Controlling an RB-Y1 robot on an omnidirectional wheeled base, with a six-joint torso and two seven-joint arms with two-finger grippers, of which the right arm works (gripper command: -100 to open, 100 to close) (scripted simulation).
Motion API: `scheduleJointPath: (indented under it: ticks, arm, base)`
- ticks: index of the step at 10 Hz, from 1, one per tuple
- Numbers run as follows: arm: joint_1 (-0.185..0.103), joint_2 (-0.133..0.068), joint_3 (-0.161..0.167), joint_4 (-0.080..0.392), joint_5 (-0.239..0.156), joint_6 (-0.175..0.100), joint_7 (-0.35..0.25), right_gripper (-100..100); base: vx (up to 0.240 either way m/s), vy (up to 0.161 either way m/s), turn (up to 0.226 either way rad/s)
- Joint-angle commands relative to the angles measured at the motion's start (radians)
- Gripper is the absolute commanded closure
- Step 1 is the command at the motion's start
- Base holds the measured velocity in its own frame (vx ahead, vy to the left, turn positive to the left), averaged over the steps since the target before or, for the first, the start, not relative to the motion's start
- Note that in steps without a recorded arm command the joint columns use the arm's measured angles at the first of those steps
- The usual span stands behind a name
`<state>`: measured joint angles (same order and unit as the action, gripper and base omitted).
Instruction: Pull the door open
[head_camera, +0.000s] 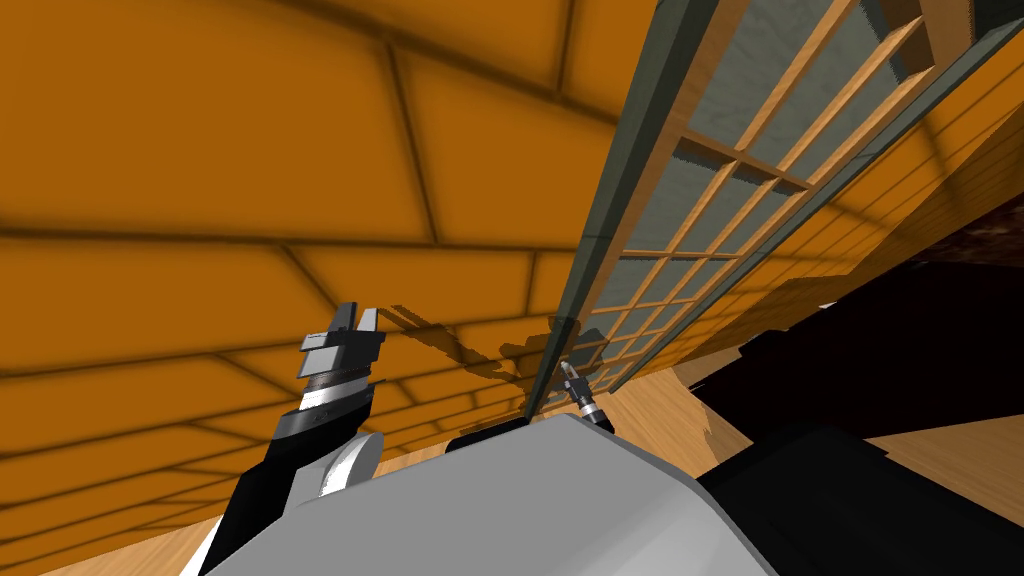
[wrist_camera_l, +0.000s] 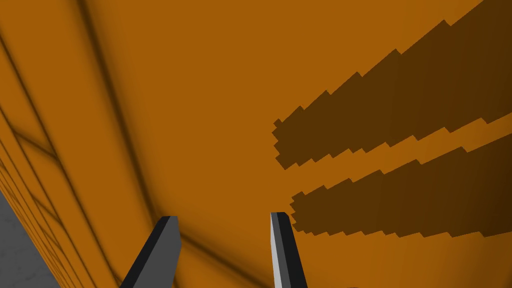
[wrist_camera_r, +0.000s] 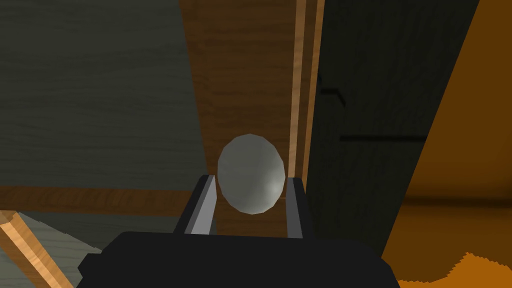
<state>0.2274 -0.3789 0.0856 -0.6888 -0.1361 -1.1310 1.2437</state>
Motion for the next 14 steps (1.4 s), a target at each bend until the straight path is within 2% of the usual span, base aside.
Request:
scheduleJointPath:
  ticks: [1,2,3,5,6,11,12,13,14]
  arm:
    - [-0.01,0.005,-0.019,0.006,-0.017,0.032,-0.005,100]
    - [-0.018,0.009,-0.036,0.011,-0.032,0.059,-0.009,100]
    - [-0.018,0.009,-0.036,0.011,-0.032,0.059,-0.009,100]
    - [-0.036,0.018,-0.074,0.022,-0.066,0.114,-0.018,100]
    - [-0.036,0.018,-0.074,0.022,-0.066,0.123,-0.018,100]
    - [-0.036,0.018,-0.074,0.022,-0.066,0.123,-0.018,100]
    - [-0.048,0.024,-0.099,0.029,-0.089,0.166,-0.024,100]
    - [-0.048,0.024,-0.099,0.029,-0.089,0.166,-0.024,100]
    - [-0.059,0.031,-0.124,0.037,-0.111,0.2,-0.03,100]
  base:
    - [-0.032,0.012,-0.031]
    - [-0.052,0.03,-0.048]
    - [-0.037,0.024,-0.03]
    - [-0.041,0.015,-0.054]
    - [-0.036,0.011,-0.03]
    - [-0.002,-0.002,-0.004]
    - [-0.034,0.011,-0.068]
    - [-0.033,0.013,-0.039]
    - [-0.036,0.02,-0.048]
